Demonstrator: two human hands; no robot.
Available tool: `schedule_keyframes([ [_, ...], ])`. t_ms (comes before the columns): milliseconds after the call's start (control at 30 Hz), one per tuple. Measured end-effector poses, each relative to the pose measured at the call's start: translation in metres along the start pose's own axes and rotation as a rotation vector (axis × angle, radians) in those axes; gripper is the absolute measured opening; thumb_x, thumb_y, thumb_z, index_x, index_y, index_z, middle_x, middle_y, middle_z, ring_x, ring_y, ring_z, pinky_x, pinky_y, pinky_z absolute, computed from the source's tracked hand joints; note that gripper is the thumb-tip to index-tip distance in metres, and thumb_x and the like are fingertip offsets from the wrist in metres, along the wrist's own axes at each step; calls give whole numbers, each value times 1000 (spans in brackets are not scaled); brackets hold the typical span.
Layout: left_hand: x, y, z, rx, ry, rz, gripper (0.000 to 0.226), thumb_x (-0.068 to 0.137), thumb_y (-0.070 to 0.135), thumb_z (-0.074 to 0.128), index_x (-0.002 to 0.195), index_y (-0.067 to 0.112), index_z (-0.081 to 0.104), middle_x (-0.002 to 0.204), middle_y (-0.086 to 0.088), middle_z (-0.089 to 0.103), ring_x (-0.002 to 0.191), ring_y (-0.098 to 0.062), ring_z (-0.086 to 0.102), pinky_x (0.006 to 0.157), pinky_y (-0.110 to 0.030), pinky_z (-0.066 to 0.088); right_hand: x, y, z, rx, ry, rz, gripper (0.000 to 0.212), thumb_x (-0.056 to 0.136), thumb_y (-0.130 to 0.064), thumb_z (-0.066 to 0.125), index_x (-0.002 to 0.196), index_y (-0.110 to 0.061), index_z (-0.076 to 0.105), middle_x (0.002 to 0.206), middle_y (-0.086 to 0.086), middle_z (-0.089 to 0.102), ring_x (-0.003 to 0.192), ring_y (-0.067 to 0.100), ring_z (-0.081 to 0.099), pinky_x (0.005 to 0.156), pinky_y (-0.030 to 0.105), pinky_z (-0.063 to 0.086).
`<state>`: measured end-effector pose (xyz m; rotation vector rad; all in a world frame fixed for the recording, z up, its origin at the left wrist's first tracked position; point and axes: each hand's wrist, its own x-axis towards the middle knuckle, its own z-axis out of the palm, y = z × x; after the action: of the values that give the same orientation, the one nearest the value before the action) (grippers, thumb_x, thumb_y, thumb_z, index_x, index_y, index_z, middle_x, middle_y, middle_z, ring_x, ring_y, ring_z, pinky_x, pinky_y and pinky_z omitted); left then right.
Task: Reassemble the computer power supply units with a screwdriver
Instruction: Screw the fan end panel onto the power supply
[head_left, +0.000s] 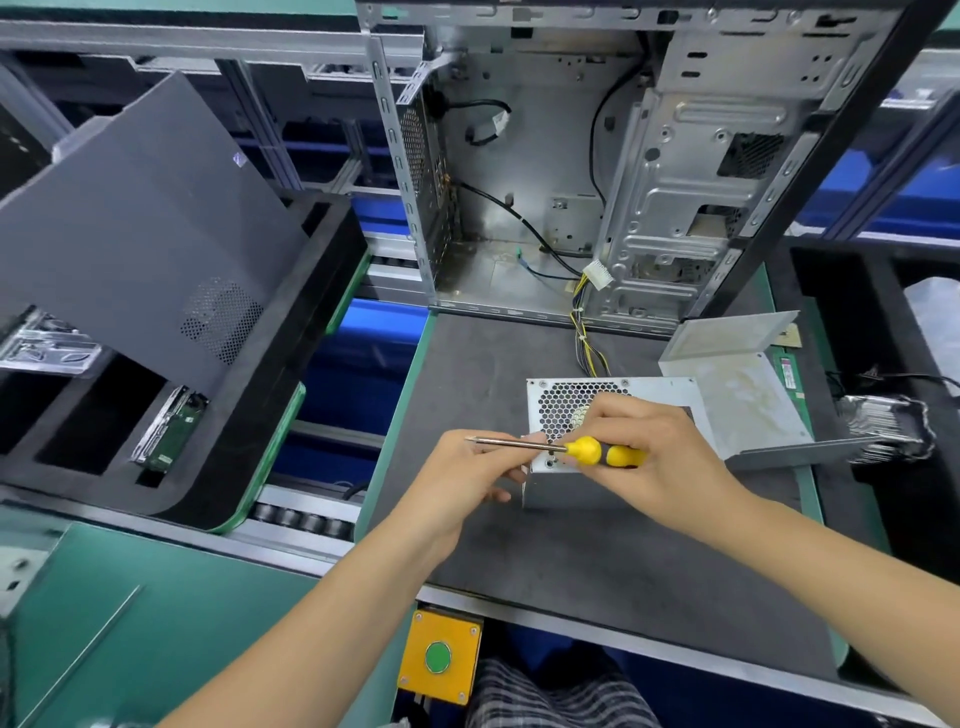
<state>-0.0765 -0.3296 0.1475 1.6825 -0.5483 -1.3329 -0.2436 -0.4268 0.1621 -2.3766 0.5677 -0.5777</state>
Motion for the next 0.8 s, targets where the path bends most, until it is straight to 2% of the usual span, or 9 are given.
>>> schedule_keyframes([
  [200,2,2,0,36,-11,8,27,87,33,71,92,8,79,65,3,67,67,-8,60,60,-22,48,1,0,3,-52,5,-29,3,79,-14,74,79,-17,75,70,0,55,58,24,45,47,38,43],
  [300,4,3,0,43,-25,6,27,87,33,70,94,8,78,74,-1,69,72,-9,60,63,-23,49,1,-2,4,-101,14,-52,6,78,-17,71,81,-19,76,68,1,55,56,24,46,44,37,43],
  [467,3,4,-4,46,-124,3,25,90,31,67,81,11,78,73,1,71,69,-6,59,61,-18,46,-1,-9,3,-259,-27,-179,13,71,-16,72,82,-20,77,66,-1,56,45,20,46,35,22,33],
  [567,4,4,-11,57,-199,3,18,89,26,68,81,14,78,81,-2,72,77,-8,61,71,-20,46,-4,-9,3,-363,-40,-231,14,69,-16,72,83,-19,76,64,-2,55,41,18,44,36,19,25],
  [633,2,3,-15,35,-281,3,19,80,30,74,88,14,79,90,-5,70,85,-8,61,77,-21,47,-4,-9,4,-369,-31,-226,15,71,-18,71,85,-19,77,64,-1,55,41,19,44,34,20,27],
  [733,2,0,-13,20,-281,22,31,72,34,77,90,9,77,89,-5,65,85,-7,58,74,-19,47,-4,-10,3,-337,-34,-208,18,73,-18,73,90,-22,77,63,-1,54,43,20,44,32,23,31],
  [800,5,-4,-11,11,-243,31,16,79,22,76,86,8,75,83,-2,64,81,-7,56,71,-16,47,-5,-11,1,-306,-65,-155,22,73,-16,78,93,-25,77,65,-2,53,46,19,44,34,26,36],
])
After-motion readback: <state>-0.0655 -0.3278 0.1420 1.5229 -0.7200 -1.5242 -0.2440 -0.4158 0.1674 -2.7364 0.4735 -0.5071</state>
